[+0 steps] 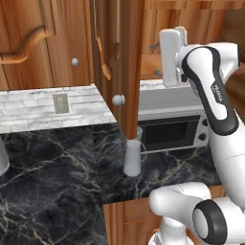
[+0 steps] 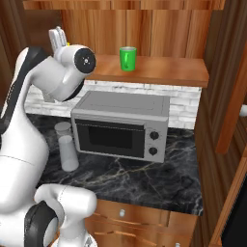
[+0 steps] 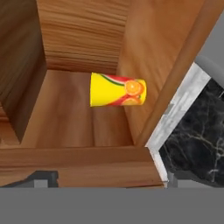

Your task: There is a tray on the dining counter. Grab the cup, mug, and pitcher and place them on the tray. The pitcher may be placed next to the tray if it cannot fit the tray.

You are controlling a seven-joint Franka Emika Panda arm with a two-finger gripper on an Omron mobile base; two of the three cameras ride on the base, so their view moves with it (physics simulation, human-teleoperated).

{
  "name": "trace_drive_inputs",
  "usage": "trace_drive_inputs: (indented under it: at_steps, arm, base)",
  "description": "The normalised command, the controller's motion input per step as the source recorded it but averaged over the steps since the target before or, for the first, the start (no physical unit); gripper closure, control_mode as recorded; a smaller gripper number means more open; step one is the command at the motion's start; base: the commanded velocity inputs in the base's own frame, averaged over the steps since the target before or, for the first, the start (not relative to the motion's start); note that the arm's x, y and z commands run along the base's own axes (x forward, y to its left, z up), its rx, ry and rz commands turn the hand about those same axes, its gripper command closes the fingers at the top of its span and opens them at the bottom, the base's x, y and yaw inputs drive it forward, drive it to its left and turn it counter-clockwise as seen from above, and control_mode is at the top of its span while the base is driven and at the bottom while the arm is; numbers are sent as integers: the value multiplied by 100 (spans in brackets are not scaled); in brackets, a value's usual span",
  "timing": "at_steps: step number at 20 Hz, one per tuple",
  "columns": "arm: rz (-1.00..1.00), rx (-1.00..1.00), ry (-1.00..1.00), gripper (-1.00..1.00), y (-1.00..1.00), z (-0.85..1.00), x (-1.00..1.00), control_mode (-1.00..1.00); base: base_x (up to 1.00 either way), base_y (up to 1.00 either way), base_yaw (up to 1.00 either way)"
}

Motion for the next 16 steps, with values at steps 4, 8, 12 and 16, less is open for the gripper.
trace_drive_inputs:
  at_steps: [4, 8, 12, 16]
  arm:
    - [0, 0, 0, -100, 0, 0, 71, -100]
    - [-3, 0, 0, -100, 0, 0, 69, -100]
    - [-13, 0, 0, -100, 0, 0, 47, -100]
    - [-20, 0, 0, -100, 6, 0, 30, -100]
  base:
    - [0, 0, 0]
    - [0, 0, 0]
    - [0, 0, 0]
    - [0, 0, 0]
